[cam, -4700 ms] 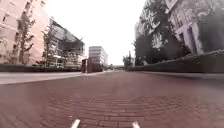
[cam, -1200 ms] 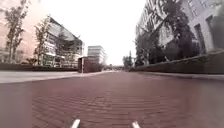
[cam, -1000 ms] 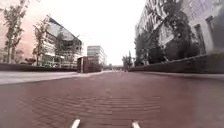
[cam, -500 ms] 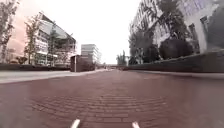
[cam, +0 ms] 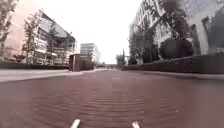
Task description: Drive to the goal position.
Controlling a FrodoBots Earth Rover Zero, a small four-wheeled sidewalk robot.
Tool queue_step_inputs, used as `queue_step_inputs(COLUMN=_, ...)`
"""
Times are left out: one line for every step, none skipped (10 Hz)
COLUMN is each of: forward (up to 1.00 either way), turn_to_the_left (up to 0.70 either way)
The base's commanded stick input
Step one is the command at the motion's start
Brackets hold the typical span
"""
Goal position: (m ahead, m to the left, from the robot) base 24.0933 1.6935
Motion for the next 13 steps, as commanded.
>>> queue_step_inputs(forward=0.70, turn_to_the_left=0.00)
queue_step_inputs(forward=0.70, turn_to_the_left=0.00)
queue_step_inputs(forward=0.70, turn_to_the_left=0.00)
queue_step_inputs(forward=0.70, turn_to_the_left=0.00)
queue_step_inputs(forward=0.70, turn_to_the_left=0.00)
queue_step_inputs(forward=0.70, turn_to_the_left=0.00)
queue_step_inputs(forward=0.70, turn_to_the_left=0.00)
queue_step_inputs(forward=0.70, turn_to_the_left=0.00)
queue_step_inputs(forward=0.70, turn_to_the_left=0.00)
queue_step_inputs(forward=0.70, turn_to_the_left=0.00)
queue_step_inputs(forward=0.70, turn_to_the_left=0.00)
queue_step_inputs(forward=0.70, turn_to_the_left=0.00)
queue_step_inputs(forward=0.70, turn_to_the_left=0.00)
